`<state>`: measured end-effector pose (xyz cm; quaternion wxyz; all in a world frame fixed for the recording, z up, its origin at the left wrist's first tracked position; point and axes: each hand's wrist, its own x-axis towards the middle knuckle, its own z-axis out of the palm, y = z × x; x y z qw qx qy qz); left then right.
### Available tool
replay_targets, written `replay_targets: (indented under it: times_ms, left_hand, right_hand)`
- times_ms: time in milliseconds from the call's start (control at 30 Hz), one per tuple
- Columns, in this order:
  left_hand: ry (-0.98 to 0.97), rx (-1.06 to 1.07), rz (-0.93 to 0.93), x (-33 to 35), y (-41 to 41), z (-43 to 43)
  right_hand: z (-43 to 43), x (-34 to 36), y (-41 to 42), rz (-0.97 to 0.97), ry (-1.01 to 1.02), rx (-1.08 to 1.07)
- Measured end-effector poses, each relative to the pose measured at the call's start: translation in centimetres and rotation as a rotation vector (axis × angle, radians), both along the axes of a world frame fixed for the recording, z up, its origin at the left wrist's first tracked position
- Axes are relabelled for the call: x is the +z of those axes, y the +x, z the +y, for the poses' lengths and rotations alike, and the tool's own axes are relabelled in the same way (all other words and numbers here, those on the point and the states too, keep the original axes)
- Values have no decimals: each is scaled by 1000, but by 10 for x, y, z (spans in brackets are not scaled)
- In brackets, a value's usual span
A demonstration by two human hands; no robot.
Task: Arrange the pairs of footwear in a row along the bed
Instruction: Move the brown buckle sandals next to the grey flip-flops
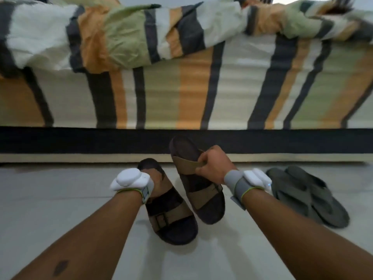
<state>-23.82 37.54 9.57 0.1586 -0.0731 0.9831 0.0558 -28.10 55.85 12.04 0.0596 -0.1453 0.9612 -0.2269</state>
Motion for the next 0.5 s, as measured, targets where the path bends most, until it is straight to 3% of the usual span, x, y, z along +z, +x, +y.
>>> replay_targets:
  times_ms: [167, 500]
  left_hand:
    - [67, -173, 8, -32, -69, 108]
    - [128, -327, -15, -88, -139, 200]
  right_hand:
    - [128, -43, -43, -23, 15, -229]
    - [195, -142, -91, -133, -2, -374]
